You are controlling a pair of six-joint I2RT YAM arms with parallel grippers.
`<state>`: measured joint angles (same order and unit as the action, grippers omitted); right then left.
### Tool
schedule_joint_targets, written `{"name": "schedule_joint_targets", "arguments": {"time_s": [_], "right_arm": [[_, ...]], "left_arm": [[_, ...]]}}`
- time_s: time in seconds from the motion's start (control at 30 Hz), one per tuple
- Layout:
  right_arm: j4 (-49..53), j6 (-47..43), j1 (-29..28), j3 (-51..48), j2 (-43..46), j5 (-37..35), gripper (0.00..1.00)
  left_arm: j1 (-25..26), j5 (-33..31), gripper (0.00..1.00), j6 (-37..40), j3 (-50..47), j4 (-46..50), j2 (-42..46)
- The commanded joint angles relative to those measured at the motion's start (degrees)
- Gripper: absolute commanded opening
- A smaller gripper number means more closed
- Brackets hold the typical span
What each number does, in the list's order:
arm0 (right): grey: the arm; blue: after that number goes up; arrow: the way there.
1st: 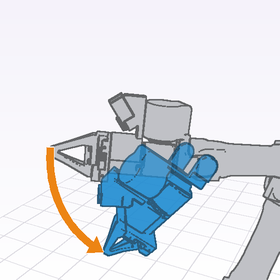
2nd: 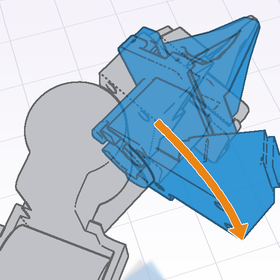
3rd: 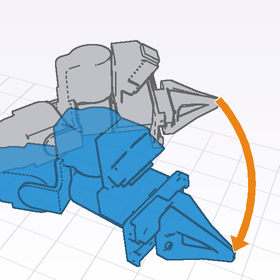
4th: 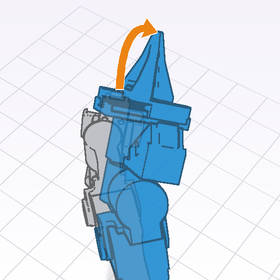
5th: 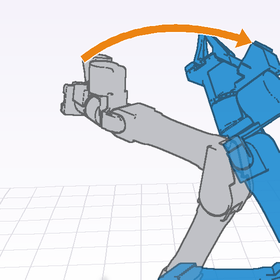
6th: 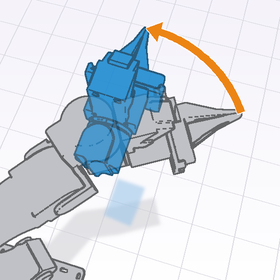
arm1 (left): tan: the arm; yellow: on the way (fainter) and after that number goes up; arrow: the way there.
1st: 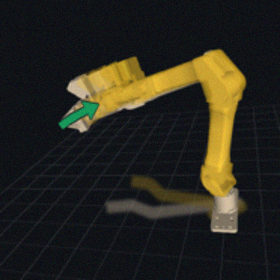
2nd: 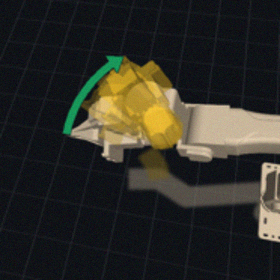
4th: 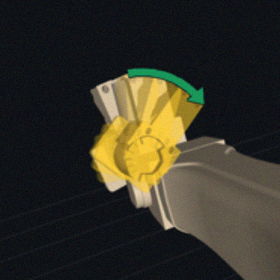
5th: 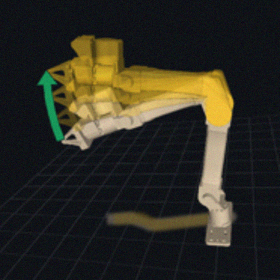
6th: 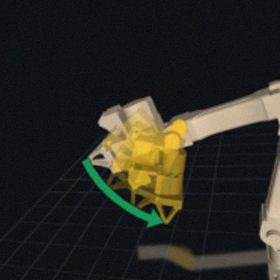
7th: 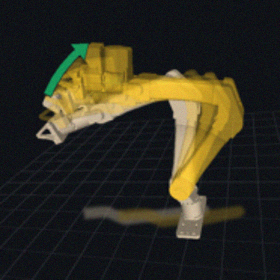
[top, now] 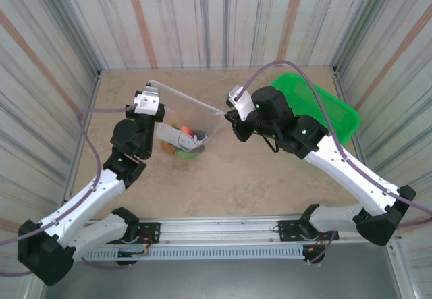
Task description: Place the food in the zip-top bag and seal the zipper
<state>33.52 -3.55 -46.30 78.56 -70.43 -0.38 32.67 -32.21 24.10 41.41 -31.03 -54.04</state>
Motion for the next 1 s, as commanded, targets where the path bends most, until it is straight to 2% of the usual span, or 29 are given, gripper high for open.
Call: {"name": "schedule_joint_targets", "arguments": {"time_s": [0.0, 0.1, 0.2, 0.3, 0.4, 0.47, 0.57, 0.67, 0.8, 0.9, 0.97], "right_arm": [[6.4, 1.3, 1.7, 0.5, 1.4, -3.0, 0.00], [6.4, 1.5, 1.8, 1.1, 1.6, -3.0, 0.00], [6.0, 2.4, 1.2, 1.2, 2.9, -3.1, 0.00], [6.9, 2.9, -0.4, 1.7, 4.5, -4.1, 0.00], [11.6, 3.7, -3.0, 4.0, 5.2, -9.3, 0.00], [15.9, 4.5, -3.8, 6.0, 5.5, -10.6, 0.00], [18.6, 6.3, -4.9, 6.8, 7.8, -11.0, 0.00], [20.2, 7.9, -5.6, 7.4, 9.4, -11.9, 0.00], [19.0, 6.5, -4.4, 6.1, 8.2, -13.2, 0.00], [16.0, 6.0, 0.2, 5.0, 3.3, -11.3, 0.00], [10.5, 5.2, 4.7, 3.1, -0.4, -9.3, 0.00]], "left_arm": [[-2.4, -6.0, 0.00, -1.8, 1.0, -1.4, 1.2], [-2.6, -4.4, 0.00, -4.4, 1.4, 2.0, 1.7], [-2.6, -1.5, 0.00, -9.9, 2.6, 9.9, 4.2], [-2.6, 7.4, 0.00, -12.8, 4.8, 21.8, 8.1], [-2.2, 16.2, 0.00, -13.7, 7.7, 35.8, 12.9], [0.0, 18.5, 0.00, -14.8, 9.2, 42.9, 16.2], [2.9, 26.4, 0.00, -18.3, 10.6, 50.2, 20.8], [3.4, 30.6, 0.00, -23.6, 12.0, 55.1, 23.0], [3.3, 28.2, 0.00, -25.6, 9.9, 54.0, 21.4], [1.4, 26.3, 0.00, -27.0, 9.4, 51.9, 13.3], [-3.4, 29.7, 0.00, -29.7, 9.3, 48.5, 5.0]]}}
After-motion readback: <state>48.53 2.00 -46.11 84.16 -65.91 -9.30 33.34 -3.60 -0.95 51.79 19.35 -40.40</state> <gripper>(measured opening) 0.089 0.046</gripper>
